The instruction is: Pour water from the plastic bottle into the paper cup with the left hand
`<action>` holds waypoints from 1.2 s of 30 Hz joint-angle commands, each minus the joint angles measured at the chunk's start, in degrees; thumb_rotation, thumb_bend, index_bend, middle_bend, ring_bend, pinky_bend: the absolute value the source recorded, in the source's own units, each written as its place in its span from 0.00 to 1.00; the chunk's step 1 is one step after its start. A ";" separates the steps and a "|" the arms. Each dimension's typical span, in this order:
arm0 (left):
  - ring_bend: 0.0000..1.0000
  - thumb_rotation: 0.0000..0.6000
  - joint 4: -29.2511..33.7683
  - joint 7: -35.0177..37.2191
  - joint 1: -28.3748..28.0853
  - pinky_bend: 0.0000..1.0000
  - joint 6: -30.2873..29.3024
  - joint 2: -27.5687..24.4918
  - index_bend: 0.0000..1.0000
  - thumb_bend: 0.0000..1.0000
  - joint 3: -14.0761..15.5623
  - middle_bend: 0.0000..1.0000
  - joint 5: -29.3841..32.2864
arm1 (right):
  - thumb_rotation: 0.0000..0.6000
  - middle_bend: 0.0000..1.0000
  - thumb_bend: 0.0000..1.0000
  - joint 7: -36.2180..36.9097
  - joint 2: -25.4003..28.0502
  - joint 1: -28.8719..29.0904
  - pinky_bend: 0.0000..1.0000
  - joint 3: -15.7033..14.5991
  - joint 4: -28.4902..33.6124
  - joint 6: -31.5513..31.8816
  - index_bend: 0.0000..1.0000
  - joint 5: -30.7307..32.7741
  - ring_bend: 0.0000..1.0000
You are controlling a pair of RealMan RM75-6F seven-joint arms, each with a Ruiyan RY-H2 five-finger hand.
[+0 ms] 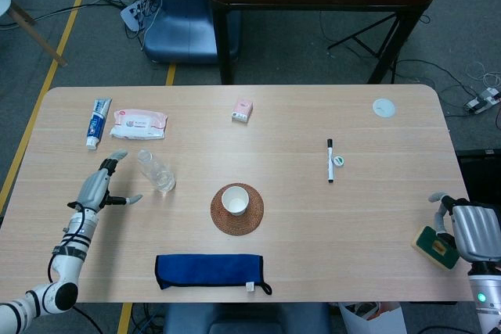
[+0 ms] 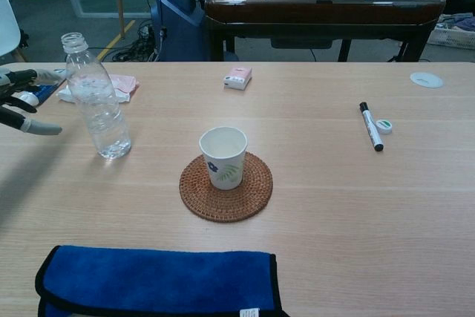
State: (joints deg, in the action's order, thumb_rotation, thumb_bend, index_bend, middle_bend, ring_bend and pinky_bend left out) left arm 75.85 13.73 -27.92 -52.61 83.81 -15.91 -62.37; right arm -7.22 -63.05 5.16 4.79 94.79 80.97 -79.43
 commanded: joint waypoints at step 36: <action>0.13 1.00 -15.82 9.44 -6.29 0.15 2.72 15.21 0.23 0.02 -3.93 0.16 1.77 | 1.00 0.55 0.54 0.81 0.75 -0.16 0.54 0.08 0.47 0.28 0.41 -0.06 0.50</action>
State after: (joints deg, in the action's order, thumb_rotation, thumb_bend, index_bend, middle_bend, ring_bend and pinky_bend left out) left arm 60.31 22.83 -34.10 -50.00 98.76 -19.57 -60.78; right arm -6.41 -62.30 4.99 4.87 95.26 81.25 -79.48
